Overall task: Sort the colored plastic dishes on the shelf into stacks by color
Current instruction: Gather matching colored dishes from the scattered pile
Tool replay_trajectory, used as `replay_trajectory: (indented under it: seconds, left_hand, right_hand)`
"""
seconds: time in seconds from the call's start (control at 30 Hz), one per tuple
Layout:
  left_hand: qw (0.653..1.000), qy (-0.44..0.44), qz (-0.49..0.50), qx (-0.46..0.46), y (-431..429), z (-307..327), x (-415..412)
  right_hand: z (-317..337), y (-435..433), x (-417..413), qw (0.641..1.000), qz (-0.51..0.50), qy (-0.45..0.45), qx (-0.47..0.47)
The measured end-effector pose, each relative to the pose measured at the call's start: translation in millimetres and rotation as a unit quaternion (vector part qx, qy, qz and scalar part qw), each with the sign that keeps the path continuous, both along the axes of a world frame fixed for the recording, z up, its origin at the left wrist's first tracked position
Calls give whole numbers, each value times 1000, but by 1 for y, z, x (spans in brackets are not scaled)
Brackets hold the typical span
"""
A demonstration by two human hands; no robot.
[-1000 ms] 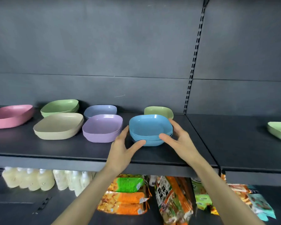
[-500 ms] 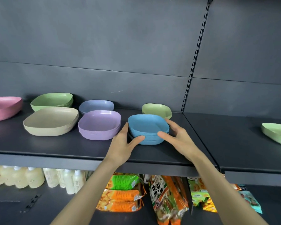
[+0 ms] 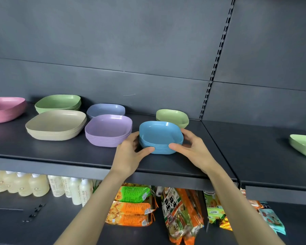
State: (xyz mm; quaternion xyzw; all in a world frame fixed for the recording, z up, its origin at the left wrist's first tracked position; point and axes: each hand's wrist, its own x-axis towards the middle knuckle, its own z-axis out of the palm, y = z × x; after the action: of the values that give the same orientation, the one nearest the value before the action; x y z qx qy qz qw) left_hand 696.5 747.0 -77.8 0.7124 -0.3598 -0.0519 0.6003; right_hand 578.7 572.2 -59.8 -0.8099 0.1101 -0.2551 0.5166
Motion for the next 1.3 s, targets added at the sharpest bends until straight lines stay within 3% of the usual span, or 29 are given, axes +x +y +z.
replay_trajectory:
  seconds: [0.67, 0.83, 1.1, 1.3]
  left_hand:
    - [1000, -26, 1, 15, 1, 5, -5]
    - [998, -52, 45, 1, 2, 4, -13]
    - [973, -169, 140, 75, 10, 14, -27]
    - [940, -296, 67, 157, -16, 72, -44]
  right_hand:
    - [0, 2, -1, 999, -42, 23, -17]
    - [6, 10, -6, 998, -56, 25, -16]
    - [20, 12, -30, 982, -116, 83, -125]
    - [62, -17, -69, 942, -191, 126, -247]
